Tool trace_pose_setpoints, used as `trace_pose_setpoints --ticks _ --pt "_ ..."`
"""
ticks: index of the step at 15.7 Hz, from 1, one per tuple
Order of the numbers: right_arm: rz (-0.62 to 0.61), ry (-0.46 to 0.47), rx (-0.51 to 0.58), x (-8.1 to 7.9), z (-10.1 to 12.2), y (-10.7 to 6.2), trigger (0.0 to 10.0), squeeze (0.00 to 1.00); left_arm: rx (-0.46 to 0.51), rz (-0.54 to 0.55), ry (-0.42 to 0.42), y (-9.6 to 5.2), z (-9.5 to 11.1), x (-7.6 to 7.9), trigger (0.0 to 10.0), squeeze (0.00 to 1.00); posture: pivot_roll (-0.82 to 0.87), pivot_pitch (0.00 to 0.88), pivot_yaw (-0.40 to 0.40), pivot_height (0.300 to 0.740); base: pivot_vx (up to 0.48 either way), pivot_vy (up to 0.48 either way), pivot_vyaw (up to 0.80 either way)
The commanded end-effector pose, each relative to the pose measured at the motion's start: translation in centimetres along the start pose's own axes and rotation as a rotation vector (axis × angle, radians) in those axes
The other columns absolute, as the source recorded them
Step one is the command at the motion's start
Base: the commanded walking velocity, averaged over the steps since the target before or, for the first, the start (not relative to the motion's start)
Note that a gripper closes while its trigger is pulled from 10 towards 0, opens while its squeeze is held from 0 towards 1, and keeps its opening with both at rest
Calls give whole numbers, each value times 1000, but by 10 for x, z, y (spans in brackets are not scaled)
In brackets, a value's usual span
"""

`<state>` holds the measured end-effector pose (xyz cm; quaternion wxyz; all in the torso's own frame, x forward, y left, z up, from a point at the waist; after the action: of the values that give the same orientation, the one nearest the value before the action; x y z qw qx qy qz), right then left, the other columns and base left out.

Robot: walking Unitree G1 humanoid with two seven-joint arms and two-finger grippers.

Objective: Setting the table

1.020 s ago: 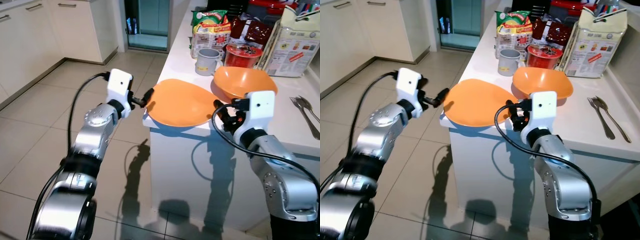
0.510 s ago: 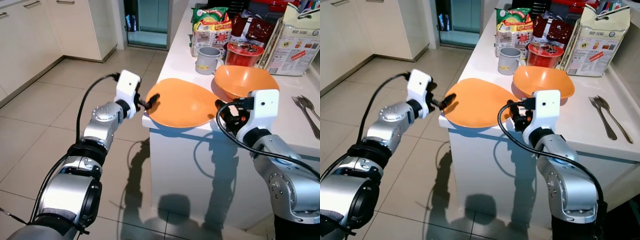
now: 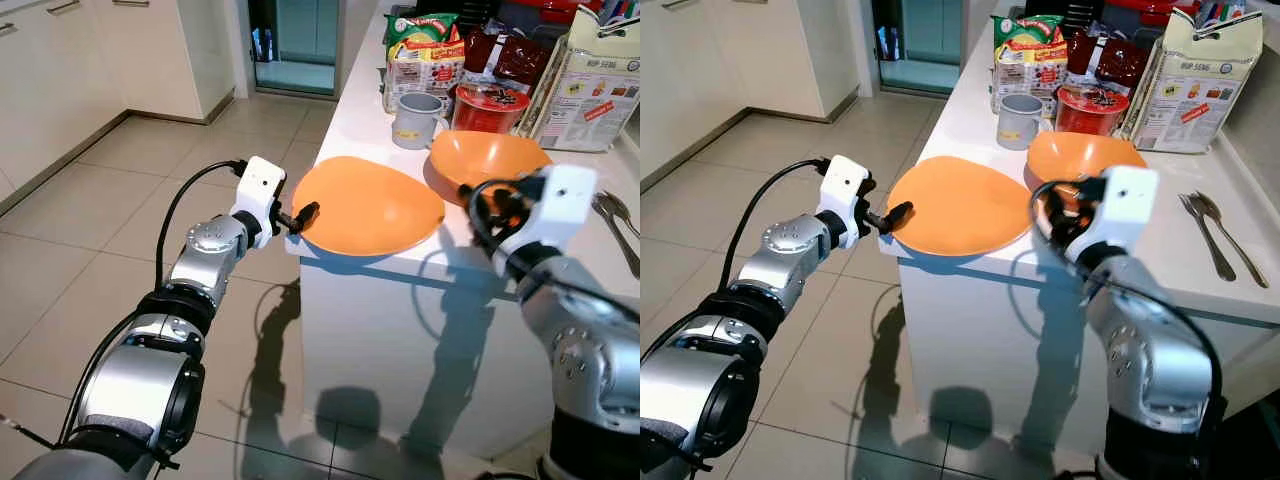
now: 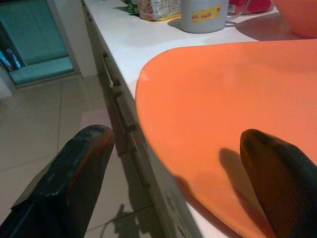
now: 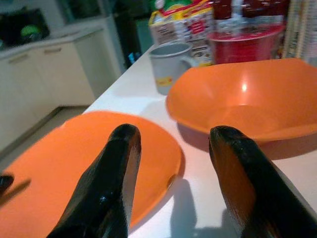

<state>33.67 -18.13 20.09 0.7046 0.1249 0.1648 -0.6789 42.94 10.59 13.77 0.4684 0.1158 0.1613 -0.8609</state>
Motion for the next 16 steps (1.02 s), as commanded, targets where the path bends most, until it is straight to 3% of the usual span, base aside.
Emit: trace_pose_setpoints --ticks 1,5,16 --pt "-35 47 -24 7 -2 2 10000 0 -26 -28 26 1 -4 5 10000 0 -75 0 -3 740 0 0 0" --pt "-59 130 -85 14 -13 4 10000 0 -27 -46 30 1 -9 11 10000 0 -75 0 -7 740 0 0 0" --pt "-36 239 -191 6 -36 5 10000 0 60 -198 1 0 -10 50 10000 0 -76 0 -3 740 0 0 0"
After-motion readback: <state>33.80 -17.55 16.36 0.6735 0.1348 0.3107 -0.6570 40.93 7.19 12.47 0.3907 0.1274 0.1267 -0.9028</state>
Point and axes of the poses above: a point about 5 cm out from each wrist's last joint towards the gripper, its own y axis pointing out of the wrist towards the gripper, its own z axis along the axis of the wrist's last joint, x = y × z, the point moved 5 cm from there along y, pointing out of the wrist towards the gripper, and after that the axes turned 12 degrees about y, right-handed, at the moved point
